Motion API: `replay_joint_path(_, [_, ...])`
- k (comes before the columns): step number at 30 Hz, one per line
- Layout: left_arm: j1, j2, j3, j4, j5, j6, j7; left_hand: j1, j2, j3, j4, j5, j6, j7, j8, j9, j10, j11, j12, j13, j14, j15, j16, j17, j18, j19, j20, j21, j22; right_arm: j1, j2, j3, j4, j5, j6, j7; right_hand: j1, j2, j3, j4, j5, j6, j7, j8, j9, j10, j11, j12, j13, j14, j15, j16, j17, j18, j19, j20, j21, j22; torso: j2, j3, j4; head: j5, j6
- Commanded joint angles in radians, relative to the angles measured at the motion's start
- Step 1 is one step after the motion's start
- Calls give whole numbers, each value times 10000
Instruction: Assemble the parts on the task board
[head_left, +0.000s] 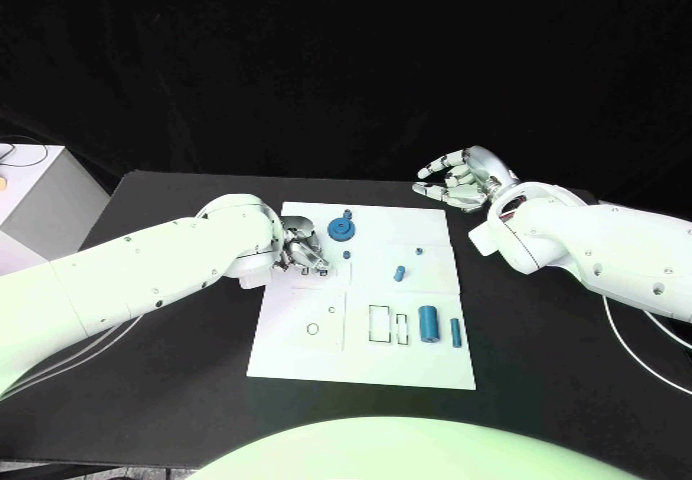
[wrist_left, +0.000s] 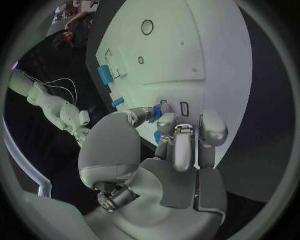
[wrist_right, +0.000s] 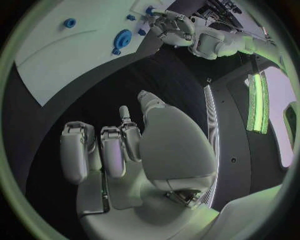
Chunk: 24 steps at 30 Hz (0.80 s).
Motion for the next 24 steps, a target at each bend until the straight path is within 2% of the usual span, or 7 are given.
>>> replay_joint_path(1, [-23, 42, -13, 4, 260, -182, 52, 308, 218, 1189, -1071, 74, -80, 33, -33, 19, -53, 23, -44, -6, 806, 10, -30, 1933, -127, 14, 40, -49, -12, -9, -8, 3, 6, -65, 132, 76, -121, -8, 68, -10, 64, -66, 11, 44, 9, -47, -16, -10, 1106, 808, -1, -57, 1667, 131, 493, 26, -53, 1564, 2, 2, 3, 2, 4])
replay_joint_path(8, [-23, 5, -6, 78, 630, -108, 69, 323, 251, 1523, -1294, 64, -71, 57, -26, 53, -46, 40, -48, -9, 808, 26, -26, 1940, -127, 12, 57, -37, 8, -12, -20, 3, 12, -65, 138, 79, -121, -8, 68, -10, 64, -66, 11, 44, 9, -47, -16, -10, 1106, 808, -1, -57, 1667, 131, 493, 26, -53, 1564, 3, 0, -1, -10, 38])
replay_joint_path(12, [-23, -67, 83, 185, 840, -3, 76, 321, 244, 1626, -1380, 67, -62, 62, -21, 65, -42, 44, -47, -5, 808, 29, -28, 1939, -129, 17, 61, -27, 25, -14, -32, 3, 17, -65, 137, 82, -134, -7, 78, -10, 63, -65, 10, 49, 11, -46, -16, -10, 1105, 808, -1, -60, 1663, 137, 485, 25, -78, 1547, 0, 7, 12, -11, 54])
replay_joint_path(14, [-22, -120, 161, 252, 941, 55, 79, 318, 236, 1685, -1430, 71, -56, 65, -20, 71, -44, 45, -53, -13, 807, 31, -28, 1938, -130, 18, 63, -23, 30, -15, -36, 3, 17, -65, 137, 83, -138, -7, 81, -10, 63, -64, 9, 50, 12, -46, -17, -9, 1105, 807, -2, -61, 1661, 139, 482, 25, -86, 1542, -6, 8, 15, -7, 56])
replay_joint_path(21, [-14, -276, 569, 405, 1183, 322, 78, 306, 204, 1811, -1542, 83, -36, 69, -17, 82, -41, 48, -56, -12, 816, 35, -10, 1967, -129, 10, 67, -19, 32, -20, -40, 2, 10, -66, 136, 86, -138, -7, 81, -10, 63, -64, 9, 50, 12, -46, -17, -9, 1105, 807, -2, -61, 1661, 139, 482, 25, -86, 1542, -14, 9, 15, 8, 100])
replay_joint_path(22, [-13, -284, 593, 411, 1190, 343, 78, 306, 204, 1812, -1542, 83, -36, 69, -17, 82, -41, 48, -56, -12, 816, 35, -10, 1967, -129, 10, 67, -19, 32, -21, -40, 2, 9, -66, 136, 86, -138, -7, 81, -10, 63, -64, 9, 50, 12, -46, -17, -9, 1105, 807, -2, -61, 1661, 139, 482, 25, -86, 1542, -10, 8, 10, 13, 107])
replay_joint_path(24, [-9, -320, 709, 437, 1219, 461, 73, 302, 193, 1853, -1580, 87, -27, 70, -18, 84, -41, 48, -59, -16, 820, 36, -2, 1979, -131, 13, 68, -13, 45, -22, -40, 2, 5, -66, 135, 86, -138, -7, 81, -10, 63, -64, 9, 50, 12, -46, -17, -9, 1105, 807, -2, -61, 1661, 139, 482, 25, -86, 1542, -8, 9, 10, 16, 115])
